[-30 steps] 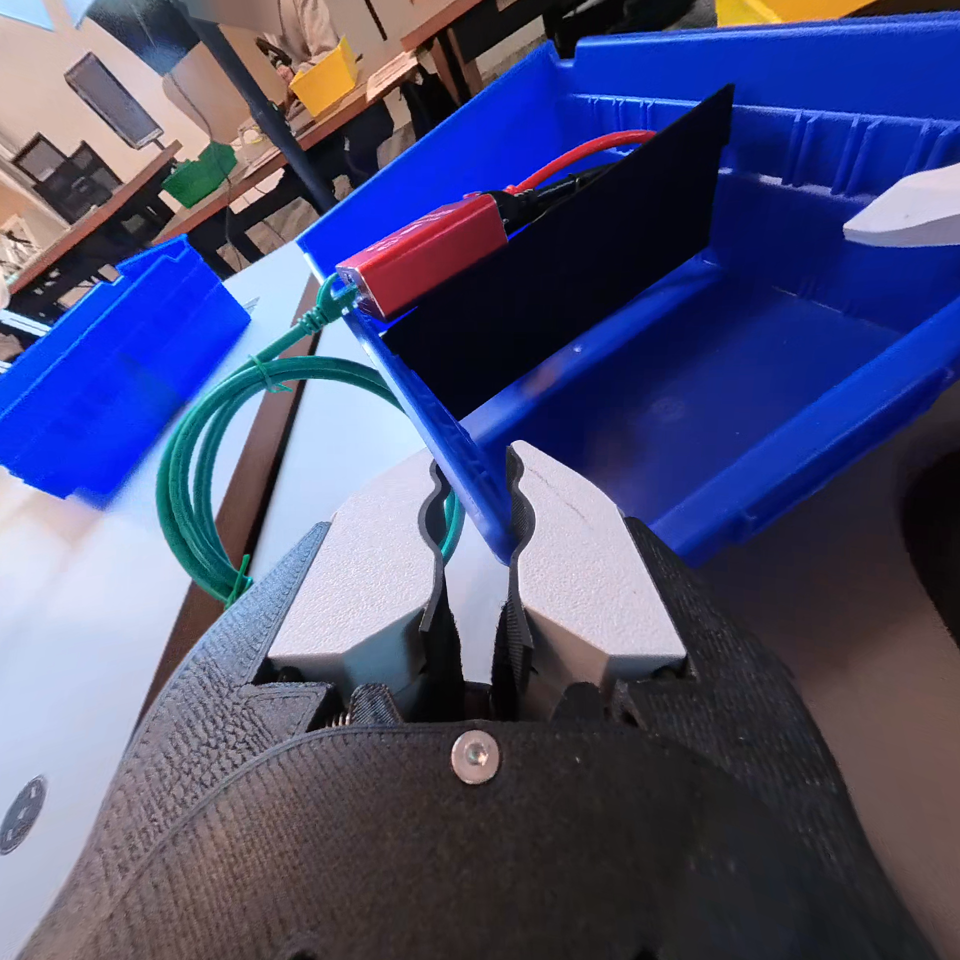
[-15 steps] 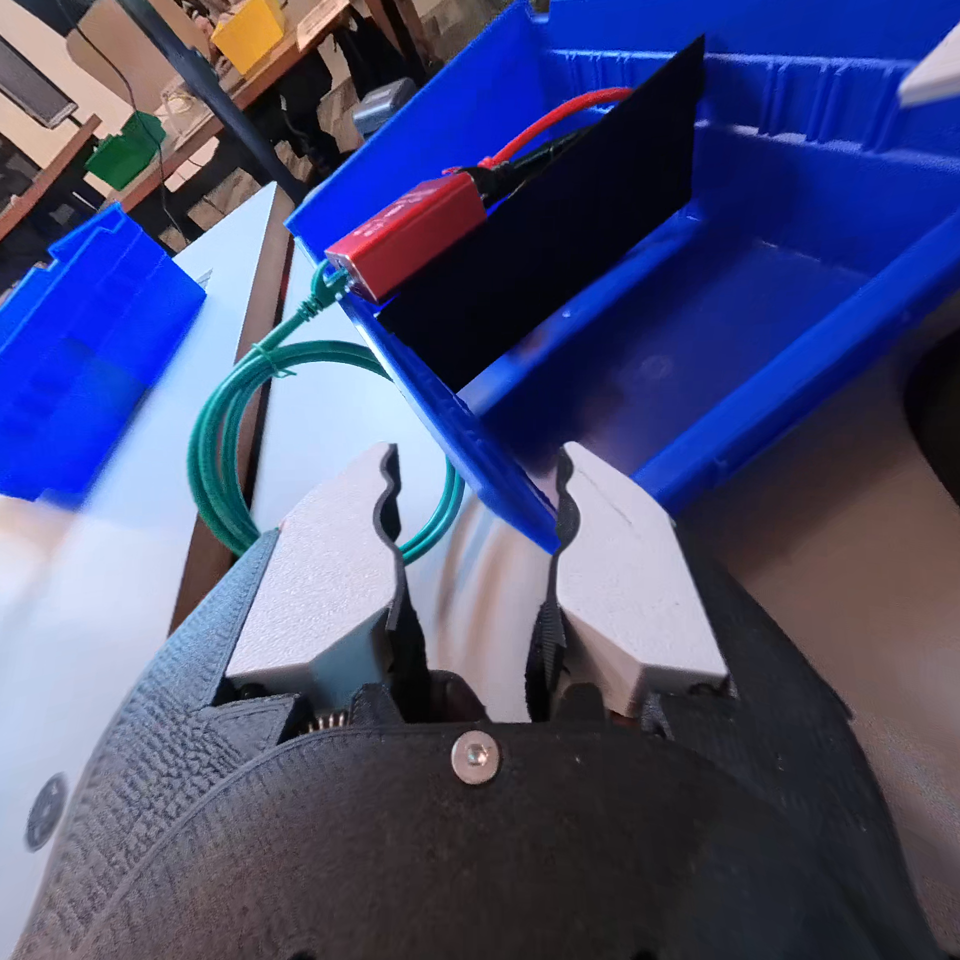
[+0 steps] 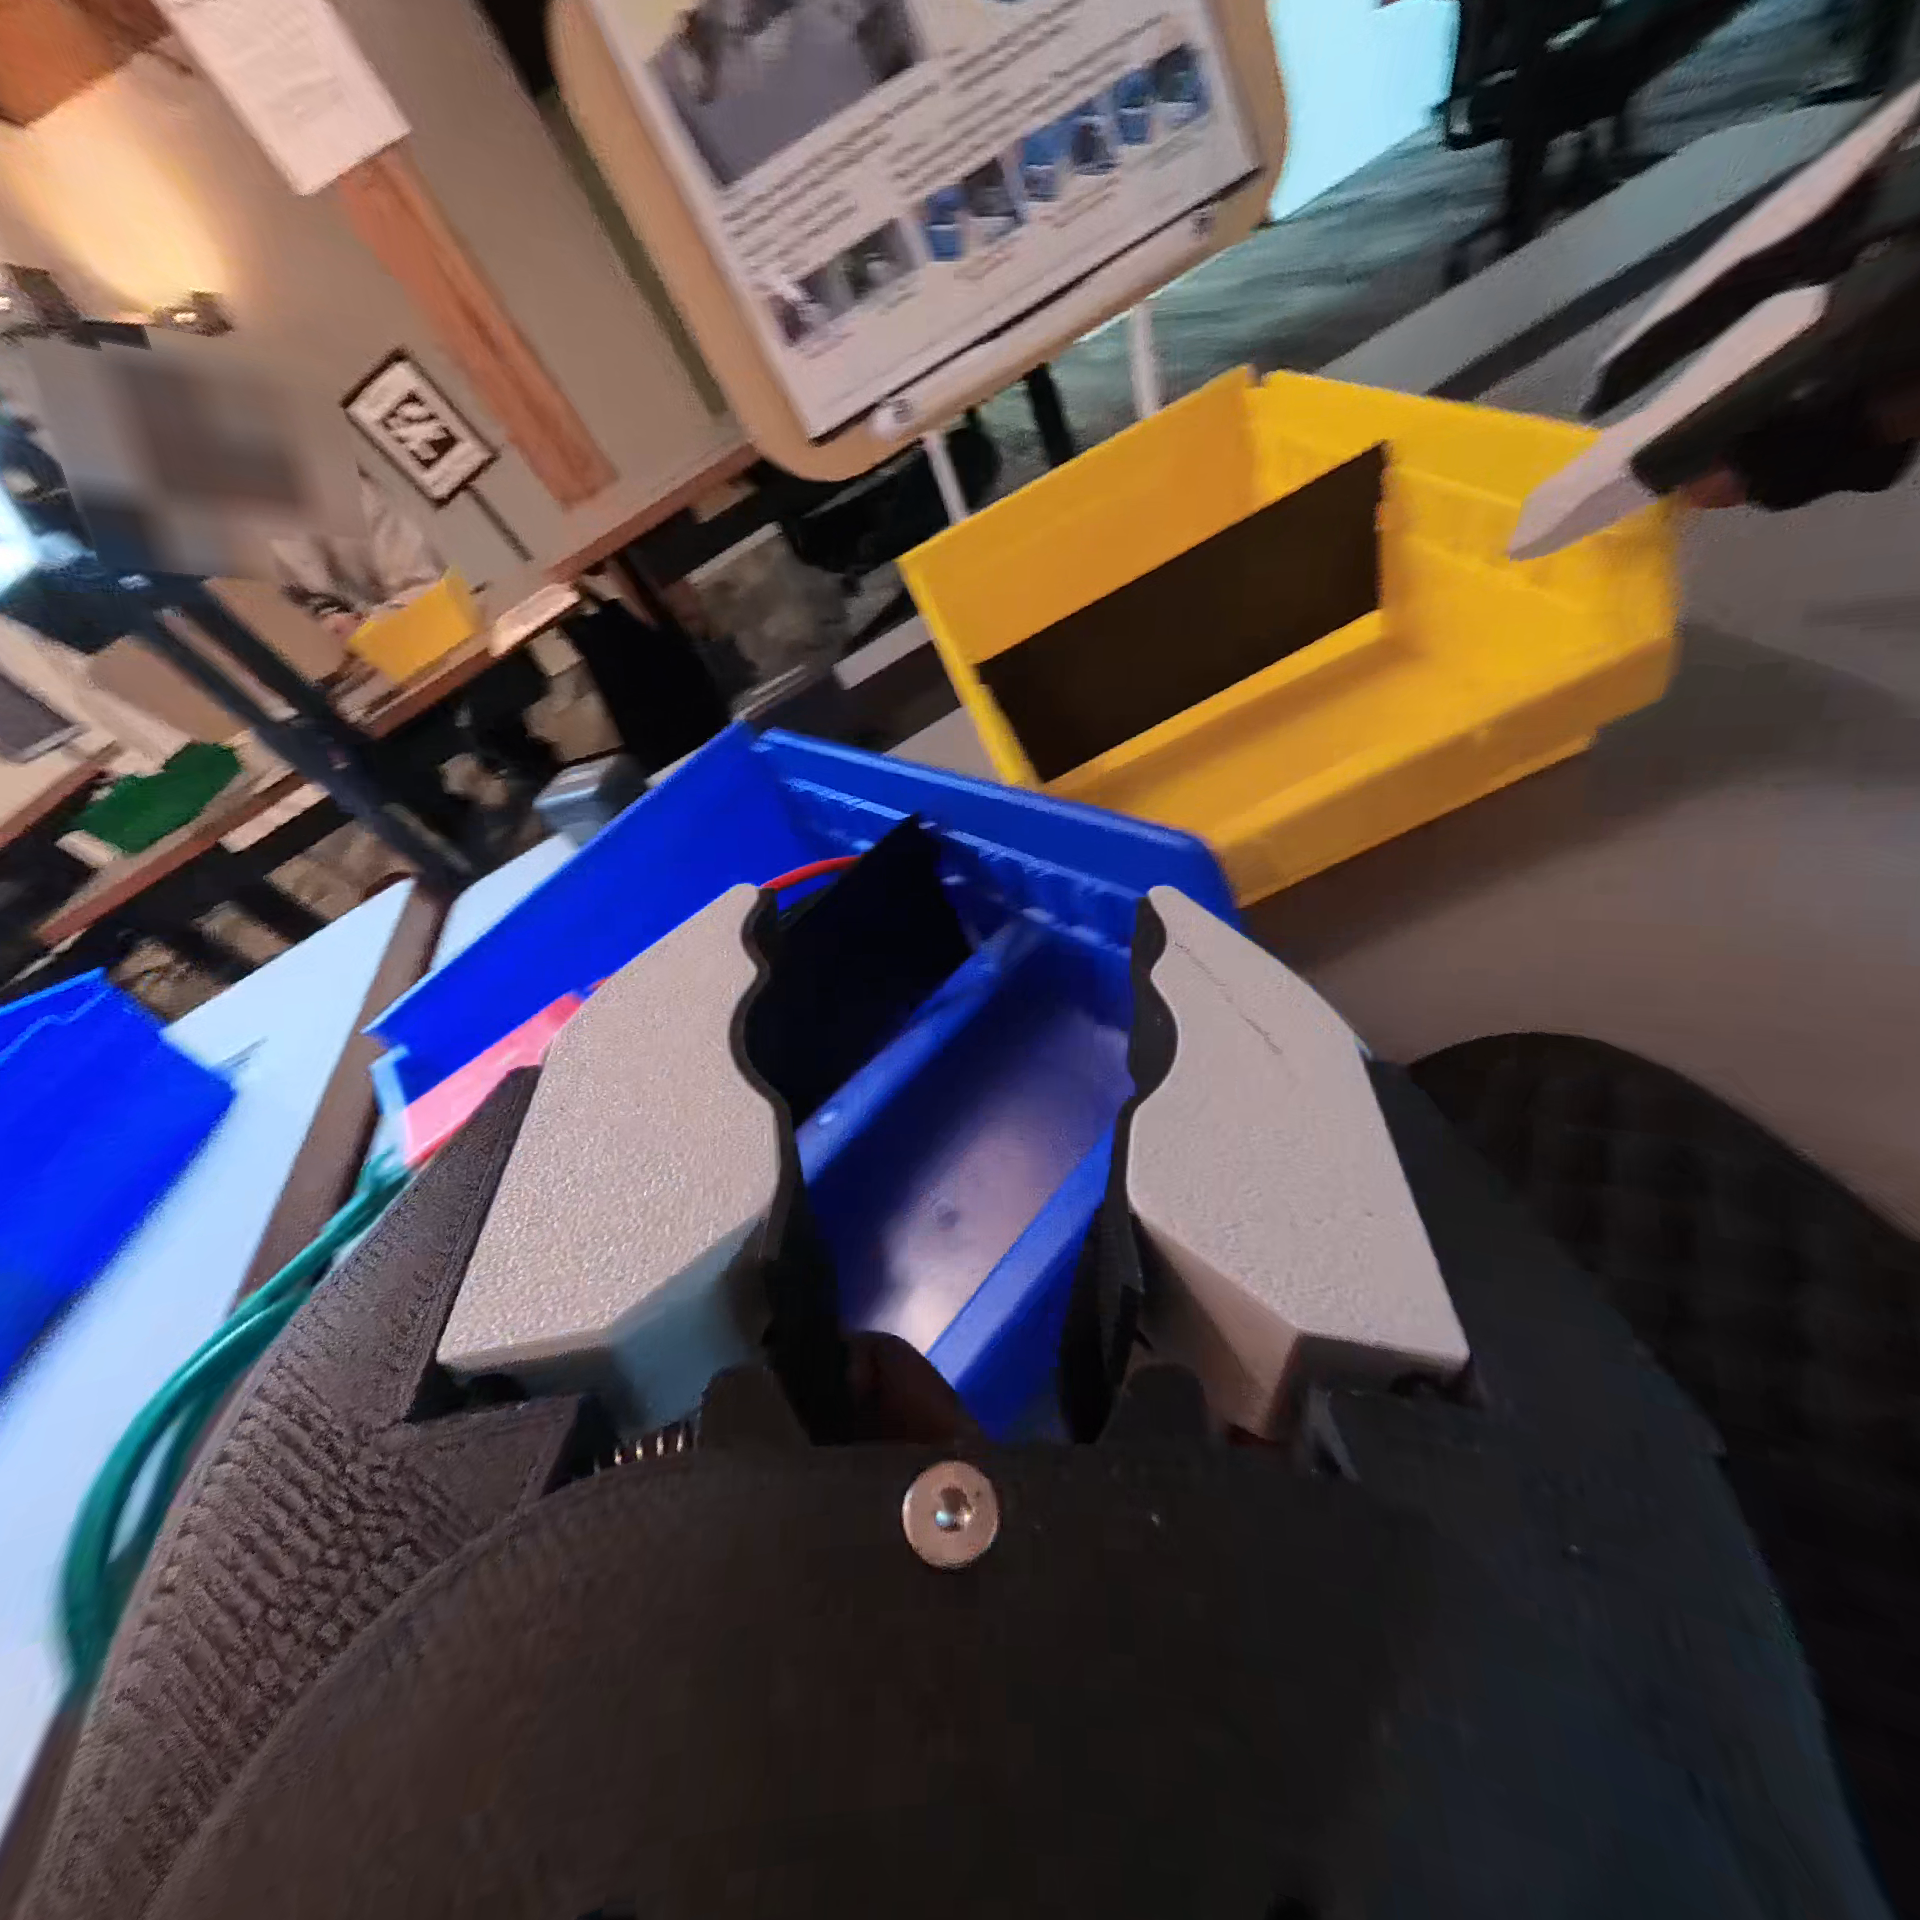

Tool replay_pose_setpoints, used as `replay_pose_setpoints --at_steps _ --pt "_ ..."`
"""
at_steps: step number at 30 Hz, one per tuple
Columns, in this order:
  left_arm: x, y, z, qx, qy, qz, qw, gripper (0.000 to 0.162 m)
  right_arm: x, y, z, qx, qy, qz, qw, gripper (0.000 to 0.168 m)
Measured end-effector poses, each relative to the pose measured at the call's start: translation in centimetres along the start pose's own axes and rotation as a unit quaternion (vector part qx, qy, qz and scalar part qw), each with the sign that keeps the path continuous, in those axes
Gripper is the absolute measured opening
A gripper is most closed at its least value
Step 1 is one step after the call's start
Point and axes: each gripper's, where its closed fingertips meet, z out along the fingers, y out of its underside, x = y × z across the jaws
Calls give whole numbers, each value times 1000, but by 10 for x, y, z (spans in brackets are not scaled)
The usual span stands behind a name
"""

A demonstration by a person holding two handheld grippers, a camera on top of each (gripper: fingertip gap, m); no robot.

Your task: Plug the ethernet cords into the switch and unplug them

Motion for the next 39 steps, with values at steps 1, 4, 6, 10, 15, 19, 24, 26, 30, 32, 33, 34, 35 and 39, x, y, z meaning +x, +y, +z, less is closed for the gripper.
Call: replay_pose_setpoints --at_steps 1,4,6,10,15,19,24,26,30,32,33,34,35,39 --pt "10 -3 6 2 14 1 1000 65 1 4 1 -9 -7 -10 1000 51" --pt "31 -8 19 5 39 2 999 65 12 16 2 -53 -20 -30 998 22" --pt "43 -4 27 -9 57 1 998 64 32 26 1 -90 -1 -49 995 18" --pt "59 9 41 -29 76 -8 997 60 66 41 0 -110 -12 -17 994 14" --pt "66 16 51 -39 88 -24 995 59 107 60 -7 -102 -6 43 994 11" --pt "64 13 59 -39 82 -31 995 58 134 78 -18 -96 11 75 993 11" --pt "63 14 76 -34 66 -40 996 55 171 104 -36 -94 46 105 989 11" --pt "60 18 84 -41 48 -44 997 55 186 115 -44 -94 61 113 987 10" --pt "57 31 98 -68 20 -36 997 54 219 139 -62 -93 92 134 982 10" --pt "54 37 101 -79 4 -25 997 49 235 152 -71 -92 104 142 980 10" --pt "53 37 102 -77 3 -22 997 49 242 158 -76 -92 110 145 979 10" --pt "53 37 102 -75 4 -26 997 49 249 164 -81 -92 116 150 977 10" --pt "53 37 102 -73 4 -26 997 49 256 170 -86 -91 122 152 977 10" --pt "51 39 96 -76 -3 -2 997 45 281 192 -104 -83 142 159 973 10"
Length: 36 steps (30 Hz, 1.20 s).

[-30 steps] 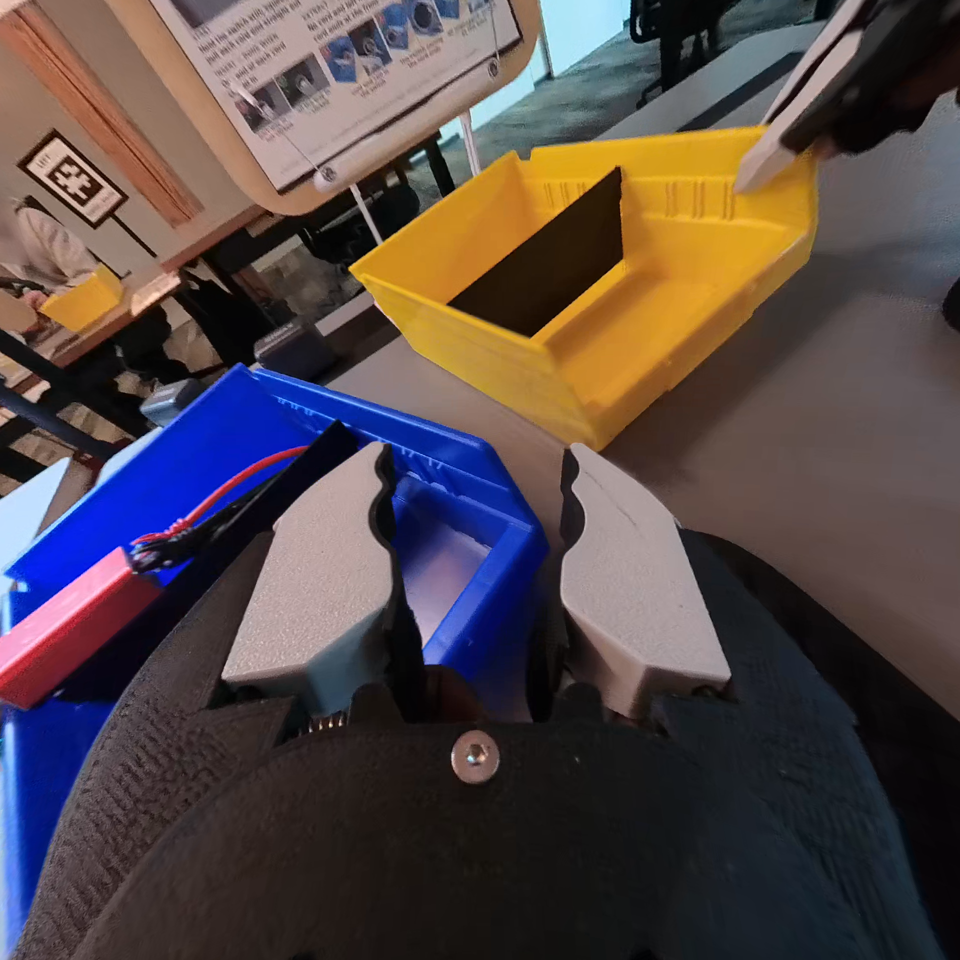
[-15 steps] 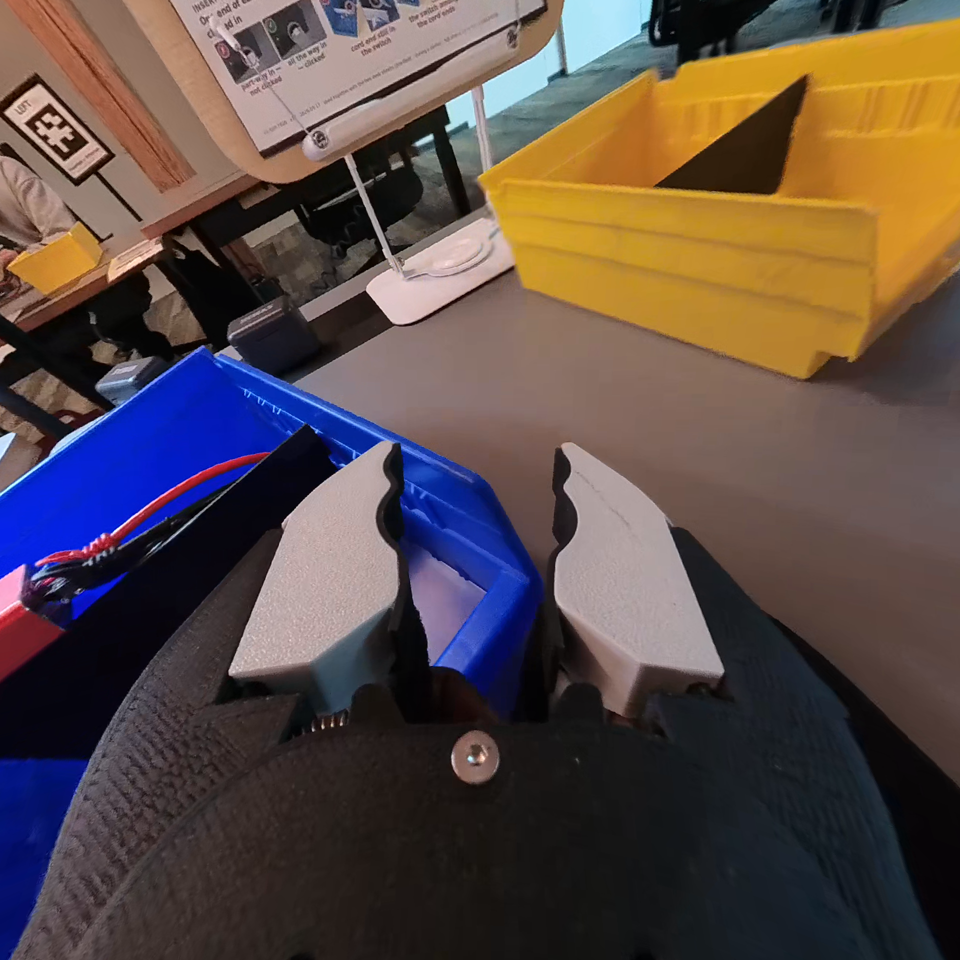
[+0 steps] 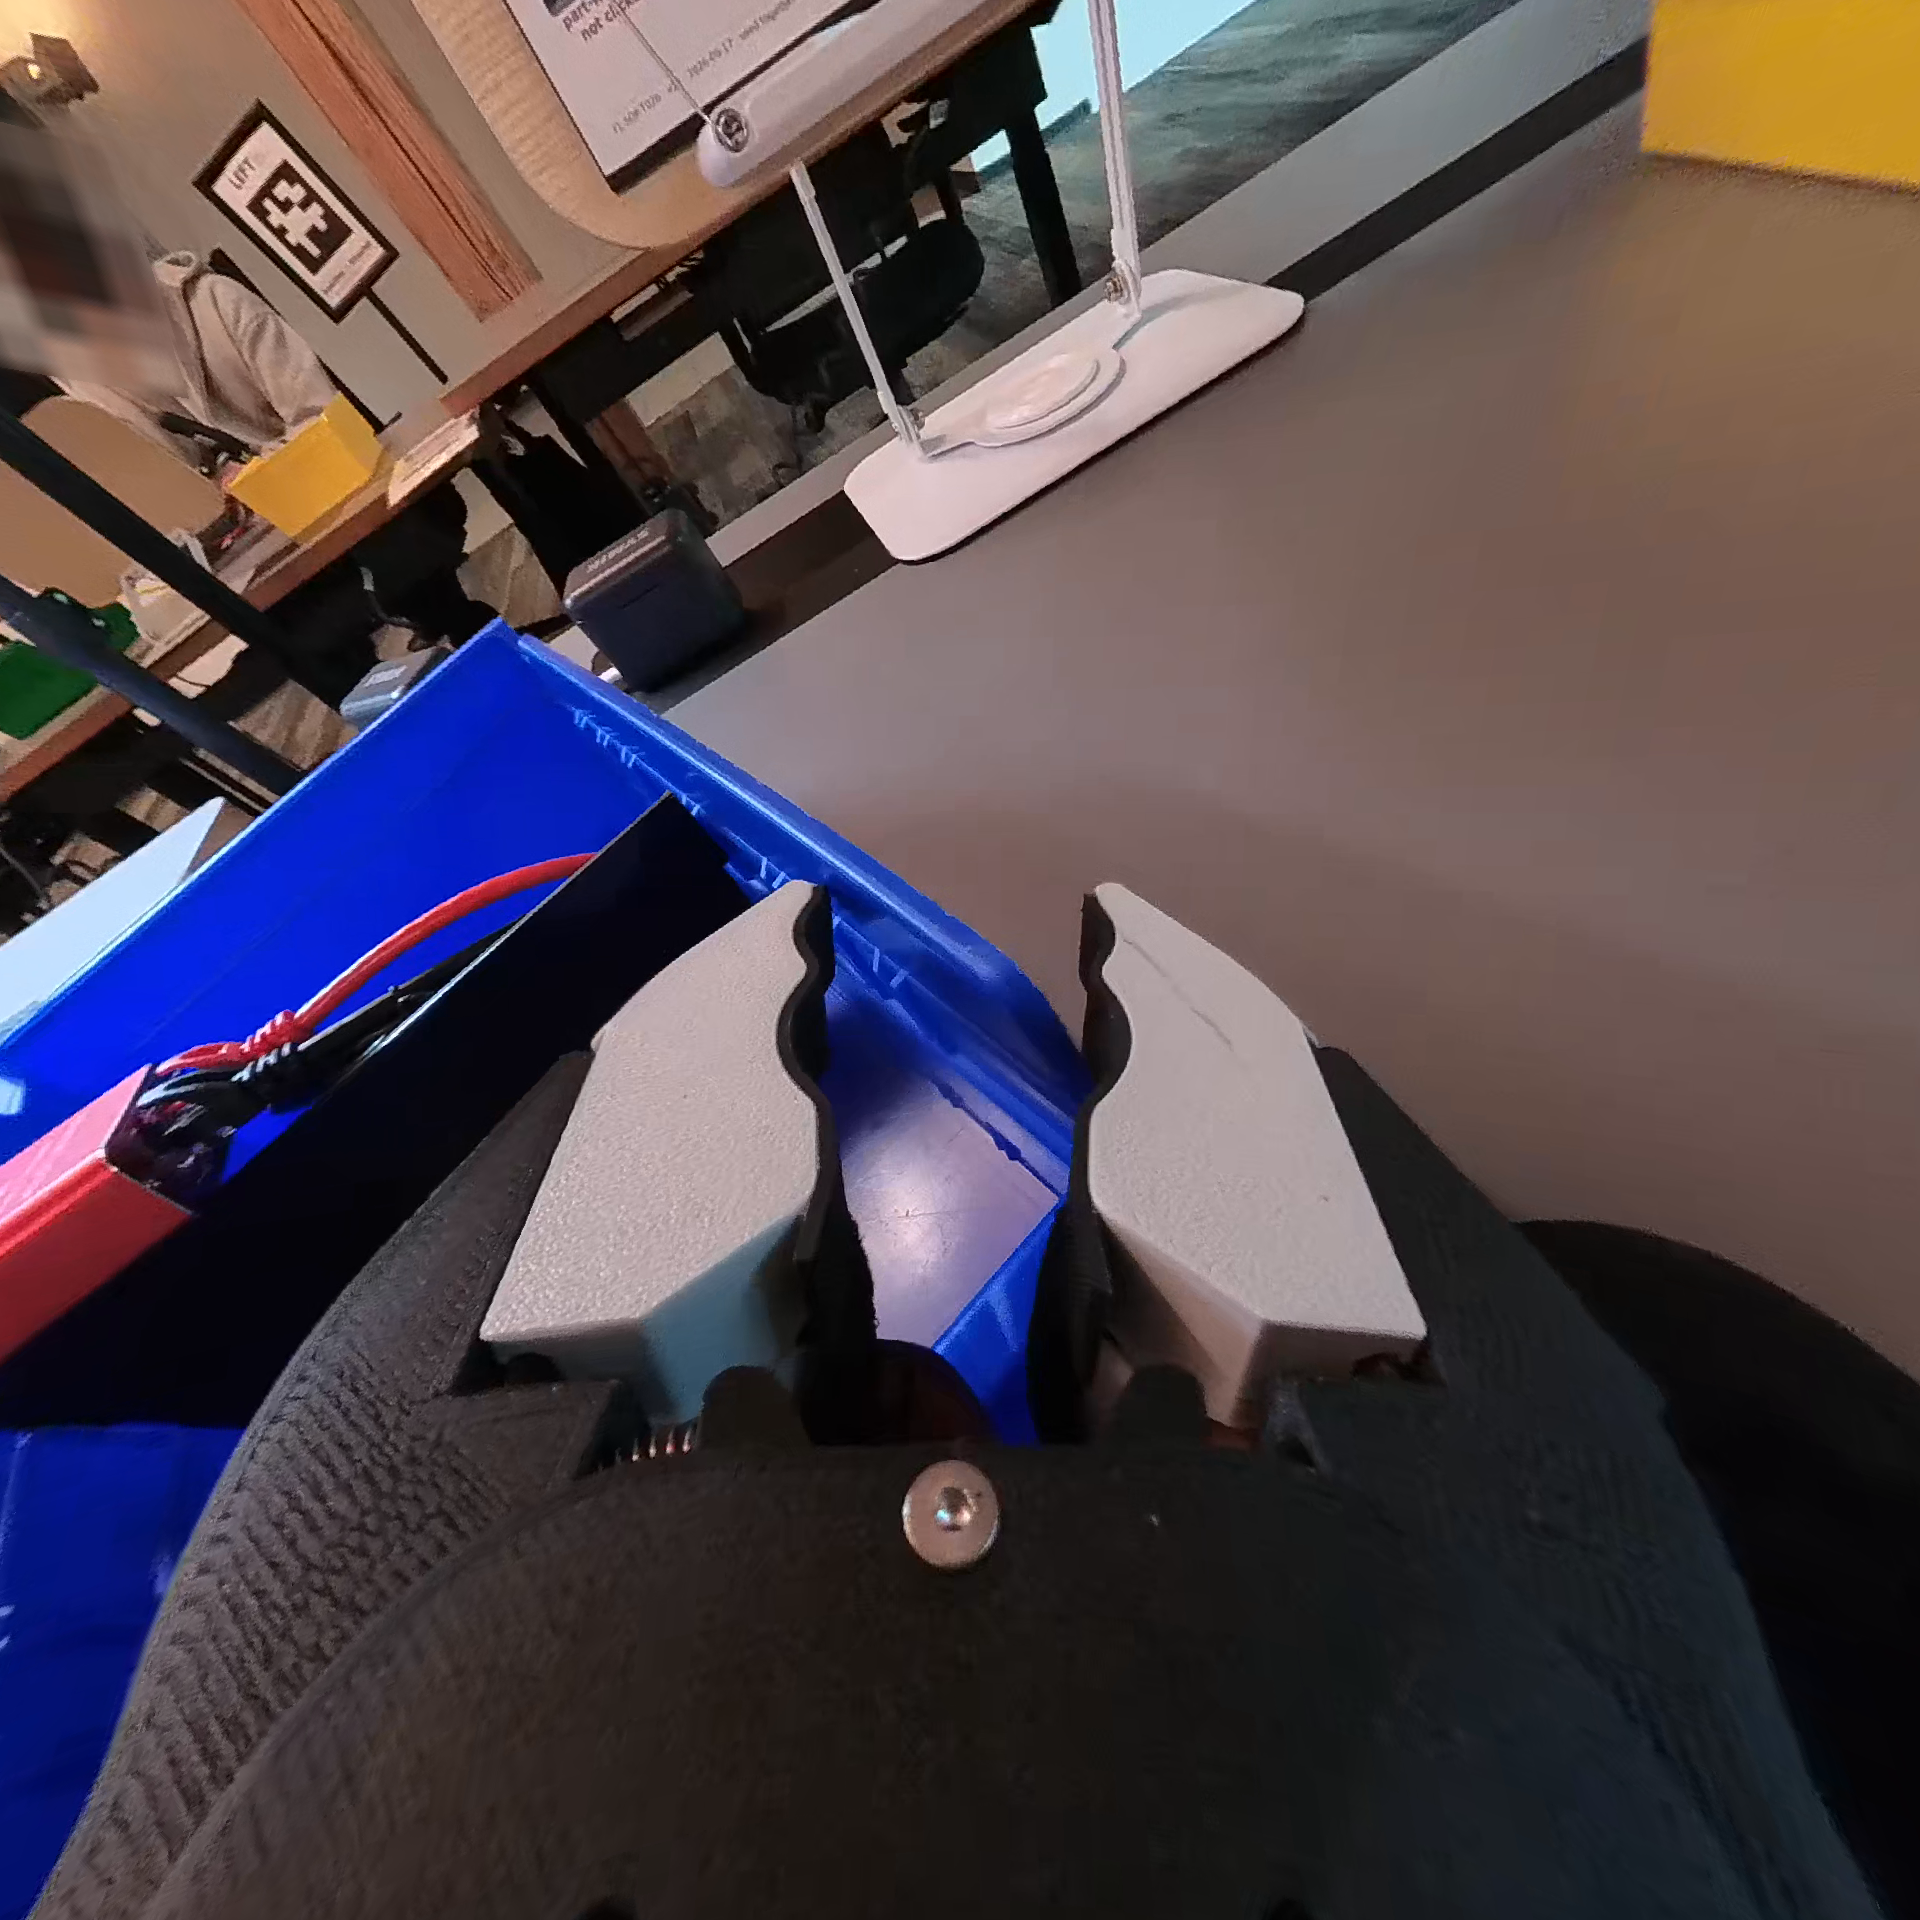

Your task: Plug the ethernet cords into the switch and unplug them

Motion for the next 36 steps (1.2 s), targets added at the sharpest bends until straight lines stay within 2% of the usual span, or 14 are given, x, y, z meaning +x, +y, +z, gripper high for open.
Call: replay_pose_setpoints --at_steps 6,11,22,25,28,30,33,35,36 --pt "-9 11 -19 -4 -2 44 999 39 40 20 -11 8 20 15 1000 10" --pt "-22 24 -37 -3 -20 68 997 30 54 29 -18 37 0 17 999 8" --pt "-36 38 -56 -1 -23 36 999 21 78 41 -25 26 44 27 998 11" --pt "-34 38 -56 5 -9 32 999 24 90 39 -32 20 102 32 994 28" --pt "-18 24 -67 43 83 7 996 60 87 9 -51 86 124 43 988 63" --pt "-17 5 -83 91 136 -6 987 63 72 -22 -68 154 108 38 982 82" --pt "-43 -15 -102 139 133 8 981 65 16 -67 -95 249 11 29 968 101" --pt "-73 -15 -106 135 85 49 986 62 -42 -91 -113 298 -104 20 949 101" --pt "-95 -10 -105 116 37 79 989 57 -72 -99 -120 318 -160 11 934 101"
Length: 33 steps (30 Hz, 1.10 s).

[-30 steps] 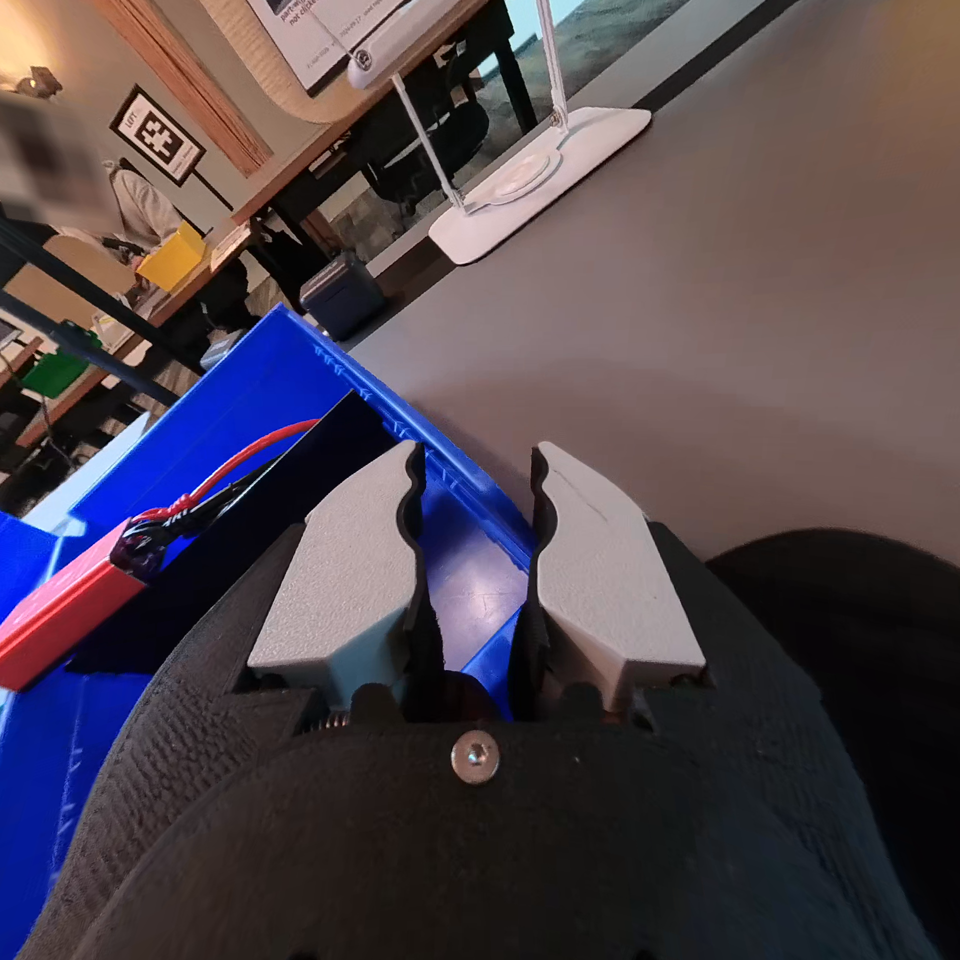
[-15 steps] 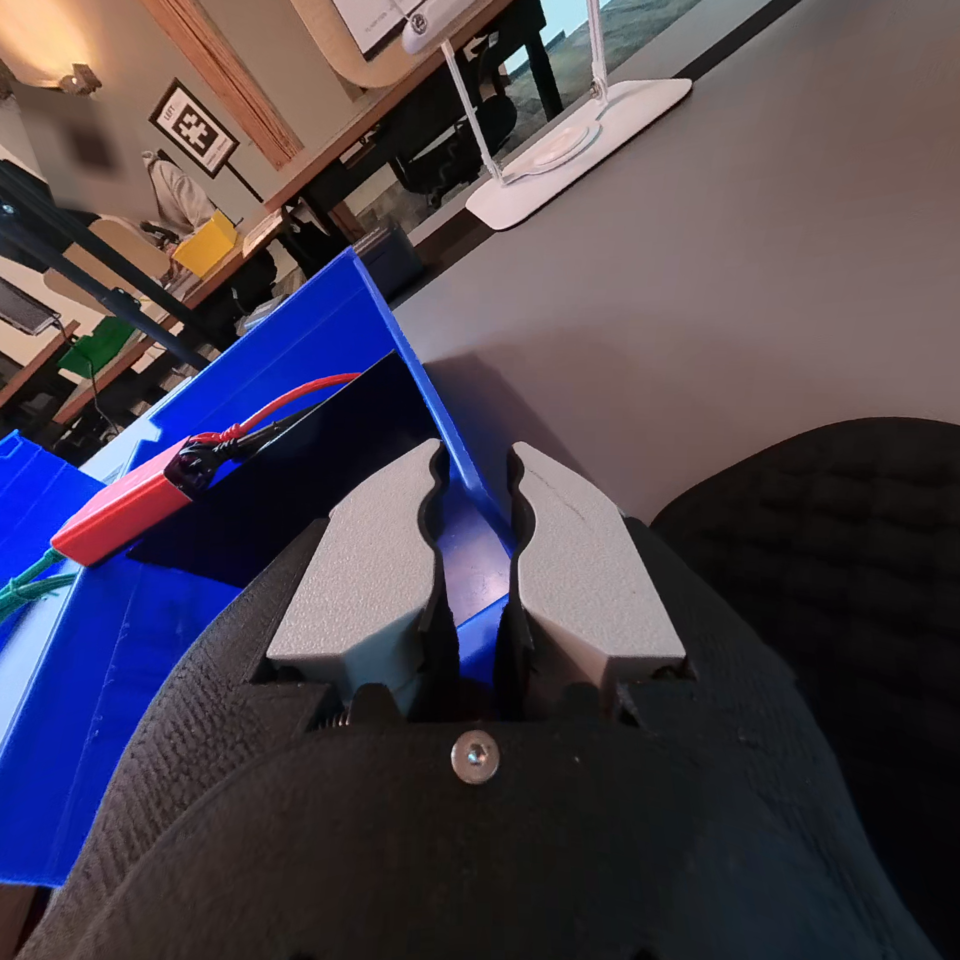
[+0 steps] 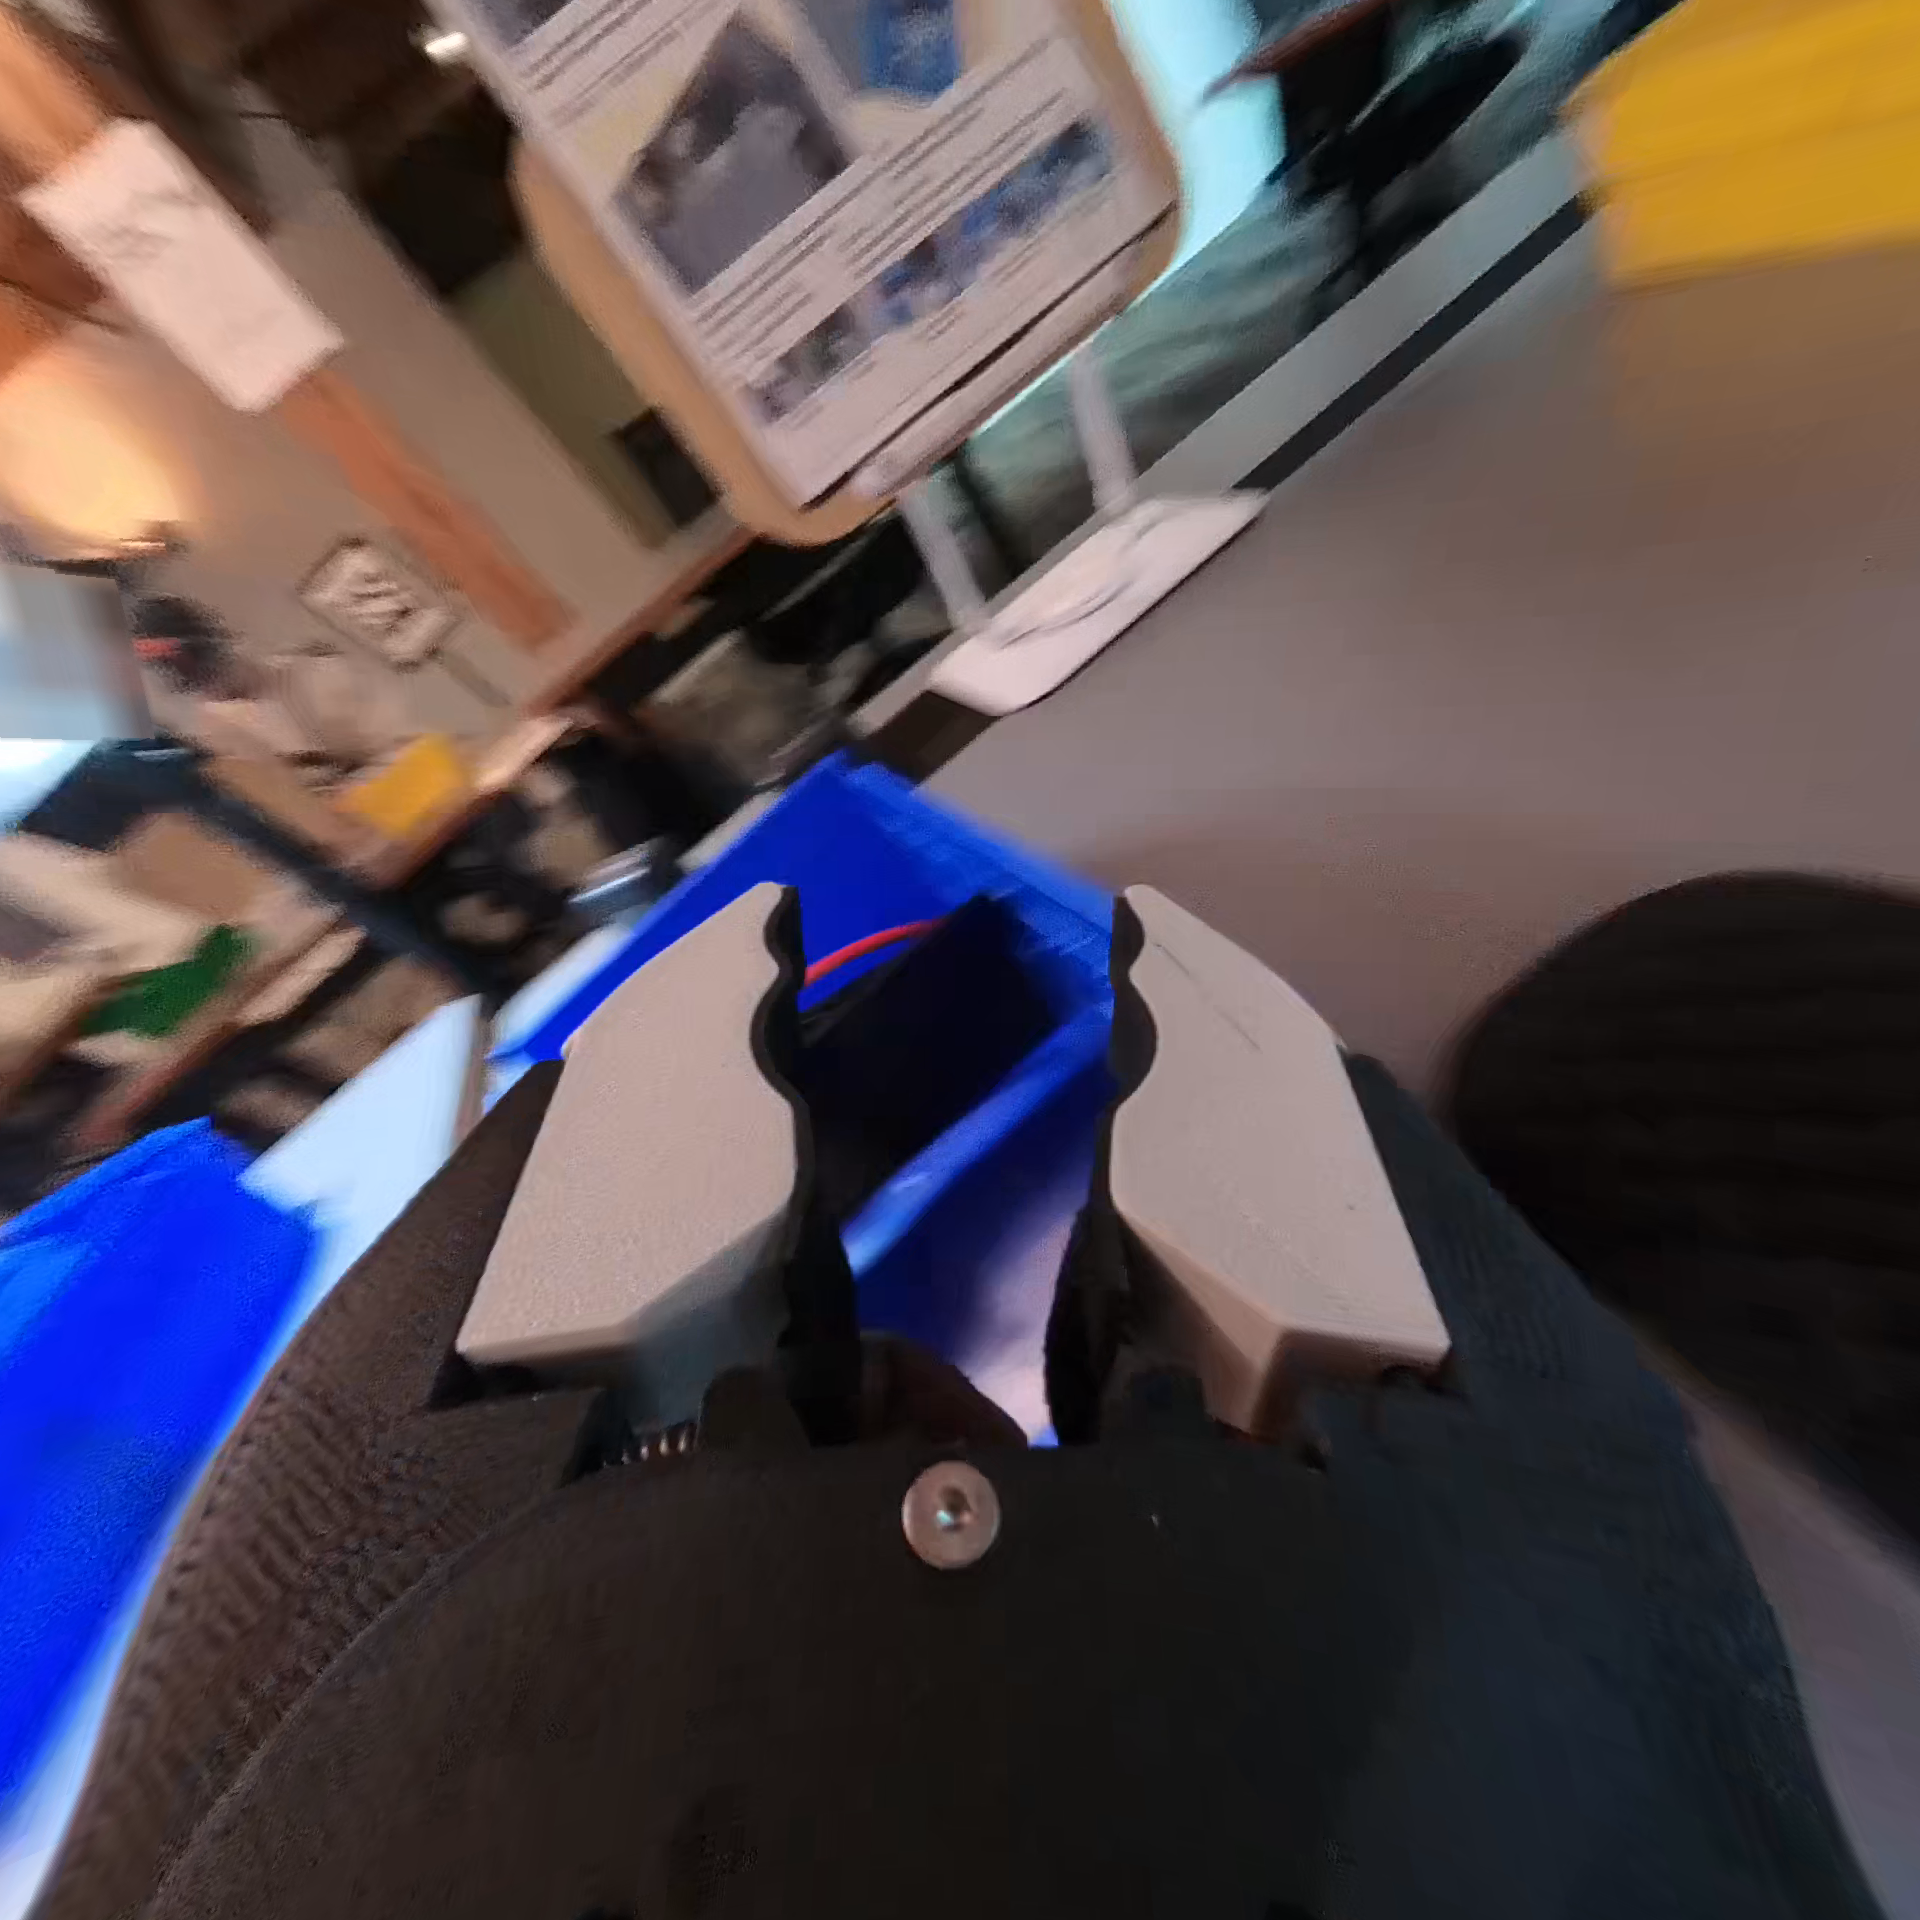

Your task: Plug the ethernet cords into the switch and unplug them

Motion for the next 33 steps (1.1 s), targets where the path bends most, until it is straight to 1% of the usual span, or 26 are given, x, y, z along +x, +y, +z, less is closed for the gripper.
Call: replay_pose_setpoints --at_steps 2,3,5,7,8,10,12,13,14,16,18,19,21,24,26,30,33 --pt "-41 25 -1 -70 -76 93 990 52 -55 -2 14 29 -96 10 995 98" --pt "-58 39 0 -108 -96 140 980 49 -79 2 22 39 -132 18 990 96" --pt "-85 68 8 -180 -115 239 947 49 -120 23 38 37 -192 28 980 96" --pt "-101 90 21 -225 -112 331 910 49 -150 50 54 11 -231 36 972 96" --pt "-105 99 28 -238 -106 370 892 49 -162 63 60 -4 -247 34 968 97" --pt "-109 117 39 -262 -93 431 858 49 -172 83 69 -26 -250 22 968 96" --pt "-113 126 46 -270 -94 470 835 49 -175 91 73 -35 -249 20 968 95" --pt "-116 127 49 -268 -100 481 829 49 -176 92 72 -38 -251 20 967 94" --pt "-118 126 51 -262 -108 485 827 47 -175 91 72 -35 -250 21 967 92" --pt "-118 126 53 -254 -111 473 836 42 -172 91 70 -27 -249 32 968 88" --pt "-118 128 54 -252 -107 463 843 37 -167 90 69 -19 -248 62 967 84" --pt "-118 129 54 -250 -105 469 841 36 -164 89 69 -14 -246 77 966 82" --pt "-120 131 53 -252 -103 482 833 26 -158 85 69 -2 -239 102 966 80" --pt "-119 130 52 -251 -95 487 831 26 -151 84 68 8 -233 132 963 76" --pt "-118 126 51 -247 -92 478 838 26 -149 83 67 10 -235 145 961 74" --pt "-126 106 44 -230 -127 499 826 25 -148 84 68 7 -236 152 960 73" --pt "-135 88 36 -221 -152 498 824 25 -150 86 69 1 -238 149 960 72"
